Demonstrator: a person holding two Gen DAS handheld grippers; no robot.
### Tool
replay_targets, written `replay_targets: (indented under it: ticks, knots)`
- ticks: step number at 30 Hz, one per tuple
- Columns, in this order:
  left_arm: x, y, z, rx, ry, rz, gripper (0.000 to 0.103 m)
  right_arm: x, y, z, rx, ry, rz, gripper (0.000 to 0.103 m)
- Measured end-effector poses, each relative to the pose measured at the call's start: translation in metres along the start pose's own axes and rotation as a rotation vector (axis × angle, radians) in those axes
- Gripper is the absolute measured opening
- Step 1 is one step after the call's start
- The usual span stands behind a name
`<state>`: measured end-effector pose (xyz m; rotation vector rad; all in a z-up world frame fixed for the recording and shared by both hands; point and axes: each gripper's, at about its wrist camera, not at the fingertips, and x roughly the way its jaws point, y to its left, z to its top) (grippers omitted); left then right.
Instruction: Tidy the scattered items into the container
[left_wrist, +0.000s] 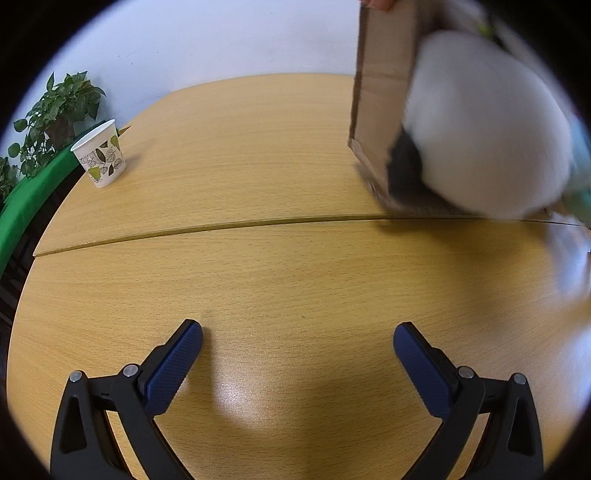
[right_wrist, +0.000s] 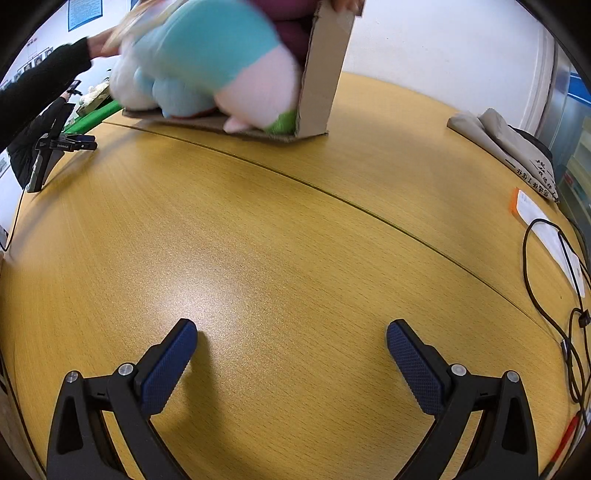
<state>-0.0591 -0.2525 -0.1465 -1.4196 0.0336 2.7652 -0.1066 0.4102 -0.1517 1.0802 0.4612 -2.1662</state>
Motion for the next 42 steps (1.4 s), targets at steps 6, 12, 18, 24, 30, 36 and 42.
replay_targets:
  ticks: [6, 12, 18, 24, 30, 36, 42]
  knots:
    - [0.0, 0.0, 0.0001, 0.0, 0.0, 0.0, 0.103, -0.0031, 0.0033, -0.0021, 0.001, 0.001, 0.001, 0.103]
    - [0.0041, 0.003, 0.0048, 0.0, 0.0, 0.0, 0.103, -0.0033, 0.0036, -0.0021, 0.001, 0.001, 0.001, 0.103]
    - [0.0042, 0.003, 0.0048, 0.0, 0.0, 0.0, 0.103, -0.003, 0.0014, -0.0042, 0.0, 0.001, 0.002, 0.103]
    - [0.0042, 0.003, 0.0048, 0.0, 0.0, 0.0, 0.103, -0.0024, -0.0025, -0.0076, -0.001, 0.001, 0.002, 0.103]
    - [0.0042, 0.0029, 0.0046, 0.0, 0.0, 0.0, 0.103, -0.0024, -0.0027, -0.0076, -0.001, 0.001, 0.002, 0.103]
    - [0.0047, 0.003, 0.006, 0.001, 0.0, 0.0, 0.103, -0.0023, -0.0023, -0.0074, -0.002, 0.001, 0.002, 0.103]
    - [0.0048, 0.0028, 0.0059, 0.001, 0.0, 0.0, 0.103, -0.0024, -0.0013, -0.0073, -0.002, 0.001, 0.002, 0.103]
